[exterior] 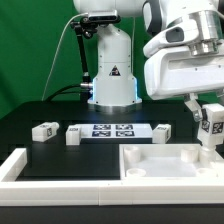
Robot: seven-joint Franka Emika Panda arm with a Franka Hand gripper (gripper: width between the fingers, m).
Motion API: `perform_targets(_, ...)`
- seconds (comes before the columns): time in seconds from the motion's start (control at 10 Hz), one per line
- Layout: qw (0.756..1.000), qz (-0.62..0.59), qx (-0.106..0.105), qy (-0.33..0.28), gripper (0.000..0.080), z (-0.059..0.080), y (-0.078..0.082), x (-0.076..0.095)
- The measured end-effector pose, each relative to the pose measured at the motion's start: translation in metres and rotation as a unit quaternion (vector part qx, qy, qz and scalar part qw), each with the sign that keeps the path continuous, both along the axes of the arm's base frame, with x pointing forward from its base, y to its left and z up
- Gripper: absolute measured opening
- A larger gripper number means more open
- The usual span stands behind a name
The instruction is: Assemble one leg
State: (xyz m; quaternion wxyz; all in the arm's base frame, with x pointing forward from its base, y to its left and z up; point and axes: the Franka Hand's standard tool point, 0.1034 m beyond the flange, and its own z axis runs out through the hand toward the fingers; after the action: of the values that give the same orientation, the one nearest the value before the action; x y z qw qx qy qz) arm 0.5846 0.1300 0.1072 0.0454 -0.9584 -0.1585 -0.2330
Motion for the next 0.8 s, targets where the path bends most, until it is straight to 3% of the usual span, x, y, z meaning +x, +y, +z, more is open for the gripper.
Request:
perform_targets(0.2, 1.000, 0.003, -0.004, 0.006, 0.0290, -0.004, -0.004, 0.000)
perform_targets(0.6, 1.000, 0.000, 0.000, 0.001, 0.0290, 0.003, -0.004, 0.027)
perform_targets(0.8, 1.000, 0.000, 0.001, 0.003, 0.0290, -0.004, -0.005, 0.036)
